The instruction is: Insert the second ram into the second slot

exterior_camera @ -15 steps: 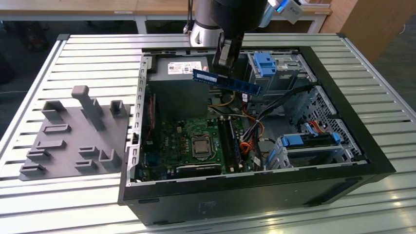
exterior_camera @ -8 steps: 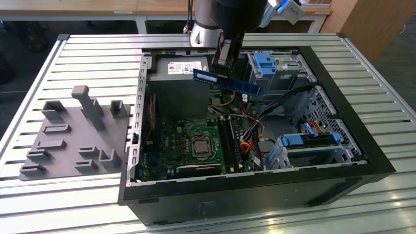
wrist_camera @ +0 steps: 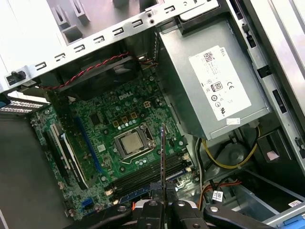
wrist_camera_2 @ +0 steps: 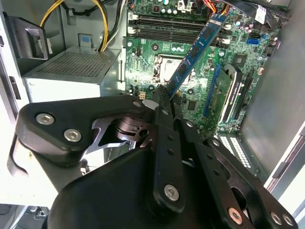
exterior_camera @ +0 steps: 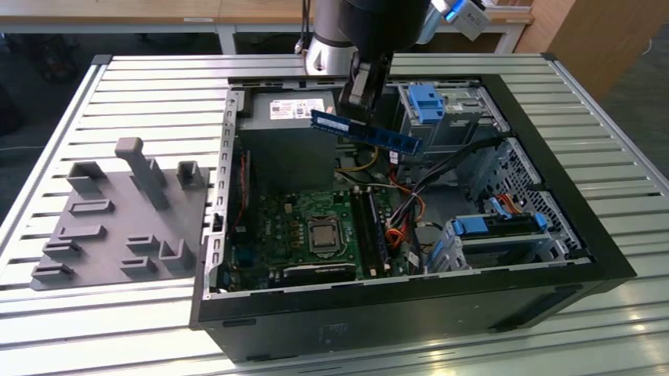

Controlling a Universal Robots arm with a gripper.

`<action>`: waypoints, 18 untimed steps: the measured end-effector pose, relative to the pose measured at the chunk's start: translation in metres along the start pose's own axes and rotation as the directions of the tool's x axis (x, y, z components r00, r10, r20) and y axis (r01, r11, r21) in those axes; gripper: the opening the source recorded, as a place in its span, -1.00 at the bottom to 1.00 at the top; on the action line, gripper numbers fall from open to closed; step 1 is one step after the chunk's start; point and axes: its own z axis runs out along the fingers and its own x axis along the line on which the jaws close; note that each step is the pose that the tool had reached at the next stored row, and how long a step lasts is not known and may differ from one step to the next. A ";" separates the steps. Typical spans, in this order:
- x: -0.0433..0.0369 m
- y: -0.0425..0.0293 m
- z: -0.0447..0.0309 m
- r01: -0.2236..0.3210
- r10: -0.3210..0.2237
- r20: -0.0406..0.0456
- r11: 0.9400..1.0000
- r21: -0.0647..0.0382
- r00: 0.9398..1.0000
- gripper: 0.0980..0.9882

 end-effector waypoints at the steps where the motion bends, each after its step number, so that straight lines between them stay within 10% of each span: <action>1: 0.0000 0.0000 0.0000 -0.002 0.002 0.000 1.000 0.000 1.000 -0.91; 18: 0.0000 0.0000 0.0000 -0.034 0.034 0.001 0.999 0.001 0.999 -0.91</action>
